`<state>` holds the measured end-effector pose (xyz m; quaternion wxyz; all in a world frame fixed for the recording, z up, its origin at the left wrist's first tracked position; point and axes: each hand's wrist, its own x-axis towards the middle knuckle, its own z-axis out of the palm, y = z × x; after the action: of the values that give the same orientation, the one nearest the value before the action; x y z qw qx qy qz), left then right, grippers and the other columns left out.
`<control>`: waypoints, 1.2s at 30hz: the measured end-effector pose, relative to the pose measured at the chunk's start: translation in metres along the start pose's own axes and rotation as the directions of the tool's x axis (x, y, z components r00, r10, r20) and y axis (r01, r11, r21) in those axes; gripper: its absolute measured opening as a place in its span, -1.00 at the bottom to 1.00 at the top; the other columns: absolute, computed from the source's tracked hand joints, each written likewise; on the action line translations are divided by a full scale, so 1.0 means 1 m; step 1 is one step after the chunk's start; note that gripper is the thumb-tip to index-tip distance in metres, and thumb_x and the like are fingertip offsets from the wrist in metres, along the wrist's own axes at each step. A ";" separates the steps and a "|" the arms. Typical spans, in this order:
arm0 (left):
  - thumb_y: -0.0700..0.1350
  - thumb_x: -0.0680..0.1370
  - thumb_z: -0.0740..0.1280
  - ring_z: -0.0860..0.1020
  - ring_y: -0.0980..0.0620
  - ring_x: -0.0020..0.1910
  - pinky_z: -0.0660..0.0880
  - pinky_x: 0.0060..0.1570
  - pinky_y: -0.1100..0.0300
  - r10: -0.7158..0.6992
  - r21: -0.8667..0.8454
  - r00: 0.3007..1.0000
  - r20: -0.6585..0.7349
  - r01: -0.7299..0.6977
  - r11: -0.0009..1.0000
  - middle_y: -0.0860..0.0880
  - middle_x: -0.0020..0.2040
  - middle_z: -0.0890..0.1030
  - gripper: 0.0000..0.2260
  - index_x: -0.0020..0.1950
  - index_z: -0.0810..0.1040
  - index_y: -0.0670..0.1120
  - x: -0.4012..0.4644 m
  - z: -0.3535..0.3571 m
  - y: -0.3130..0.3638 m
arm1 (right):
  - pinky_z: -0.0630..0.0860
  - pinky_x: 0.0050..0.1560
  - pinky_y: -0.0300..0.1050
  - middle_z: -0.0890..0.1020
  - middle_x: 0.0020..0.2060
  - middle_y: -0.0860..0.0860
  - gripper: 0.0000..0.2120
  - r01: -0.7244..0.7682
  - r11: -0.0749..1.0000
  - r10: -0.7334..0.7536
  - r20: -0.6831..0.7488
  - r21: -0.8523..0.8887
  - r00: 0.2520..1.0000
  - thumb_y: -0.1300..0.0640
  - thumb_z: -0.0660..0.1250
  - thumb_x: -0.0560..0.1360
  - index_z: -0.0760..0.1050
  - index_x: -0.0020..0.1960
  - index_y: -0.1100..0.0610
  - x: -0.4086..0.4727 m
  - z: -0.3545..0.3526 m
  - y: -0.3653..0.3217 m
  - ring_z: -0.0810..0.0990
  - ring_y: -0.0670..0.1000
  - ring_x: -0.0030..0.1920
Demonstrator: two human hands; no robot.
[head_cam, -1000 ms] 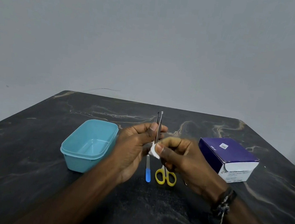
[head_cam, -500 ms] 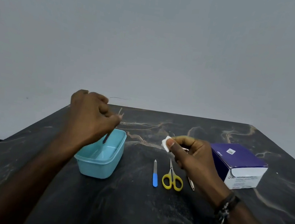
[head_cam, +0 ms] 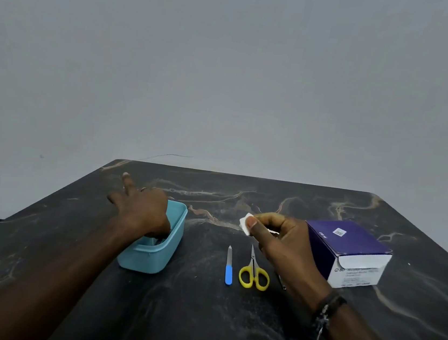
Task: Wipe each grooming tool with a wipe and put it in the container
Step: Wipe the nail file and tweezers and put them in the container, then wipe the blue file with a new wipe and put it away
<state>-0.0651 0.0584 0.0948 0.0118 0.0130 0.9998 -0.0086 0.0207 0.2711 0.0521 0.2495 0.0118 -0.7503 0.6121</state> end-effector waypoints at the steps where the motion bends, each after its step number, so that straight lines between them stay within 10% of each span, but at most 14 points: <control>1: -0.03 0.40 0.43 -0.12 -0.39 0.51 0.14 0.30 -0.38 0.003 0.008 1.000 0.003 -0.003 1.000 -0.20 0.34 0.45 -0.78 -0.08 0.46 -0.06 -0.001 -0.001 0.000 | 0.42 -0.31 -0.35 0.71 -0.28 0.03 -0.89 -0.003 1.000 0.003 -0.002 -0.003 1.000 0.13 0.43 0.47 0.68 -0.15 0.17 0.000 0.000 0.001 0.55 -0.23 -0.38; 5: 0.13 0.42 0.43 -0.19 -0.41 0.50 0.15 0.32 -0.40 0.035 0.125 0.981 -0.189 -0.011 0.992 -0.27 0.51 0.21 -0.75 -0.03 0.58 -0.01 -0.022 -0.010 0.002 | 0.45 -0.30 -0.32 0.71 -0.28 0.05 -0.88 0.004 1.000 -0.004 -0.009 -0.007 1.000 0.12 0.42 0.48 0.68 -0.18 0.13 0.000 0.000 0.002 0.54 -0.22 -0.36; 9: 0.05 0.48 0.39 0.33 -0.19 0.39 0.40 0.19 -0.10 0.305 0.018 0.699 -0.647 -0.385 0.923 -0.14 0.32 0.51 -0.83 -0.02 0.65 -0.01 -0.066 -0.012 0.025 | 0.49 -0.27 -0.31 0.70 -0.27 0.08 -0.86 0.013 1.000 -0.013 -0.074 -0.008 0.997 0.09 0.42 0.48 0.67 -0.20 0.12 0.001 0.001 0.004 0.58 -0.13 -0.29; 13: 0.02 0.55 0.28 0.59 -0.02 -0.14 0.58 -0.06 0.00 0.371 -0.227 0.816 -0.443 -0.503 0.834 -0.02 -0.12 0.64 -0.84 -0.05 0.60 -0.02 -0.084 0.001 0.058 | 0.48 -0.29 -0.24 0.66 -0.38 0.00 -0.83 0.003 1.000 0.000 -0.161 0.017 0.987 0.08 0.42 0.48 0.64 -0.25 0.12 0.003 -0.001 0.005 0.53 -0.15 -0.37; 20: 0.03 0.56 0.33 0.55 -0.08 0.14 0.49 0.10 0.06 0.423 -0.220 0.906 0.019 -0.409 0.886 -0.10 0.17 0.58 -0.69 0.19 0.49 -0.13 -0.066 0.018 0.082 | 0.51 -0.25 -0.20 0.69 -0.34 0.04 -0.84 0.018 1.000 -0.013 -0.226 0.018 0.974 0.09 0.42 0.48 0.65 -0.25 0.12 0.004 -0.003 0.003 0.58 -0.11 -0.30; 36: -0.08 0.56 0.34 0.51 -0.02 -0.01 0.44 -0.06 0.17 0.403 -0.250 0.912 0.073 -0.374 0.893 -0.13 0.11 0.58 -0.75 0.16 0.50 -0.18 -0.045 0.017 0.086 | 0.47 -0.35 -0.22 0.69 -0.33 0.07 -0.86 0.046 0.999 -0.048 -0.213 -0.012 0.976 0.09 0.41 0.49 0.66 -0.19 0.12 0.004 -0.003 0.006 0.52 -0.14 -0.40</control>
<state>-0.0179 0.1428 0.0772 0.0761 0.2108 0.9684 0.1090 0.0163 0.2762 0.0484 0.3430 -0.0371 -0.7208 0.6012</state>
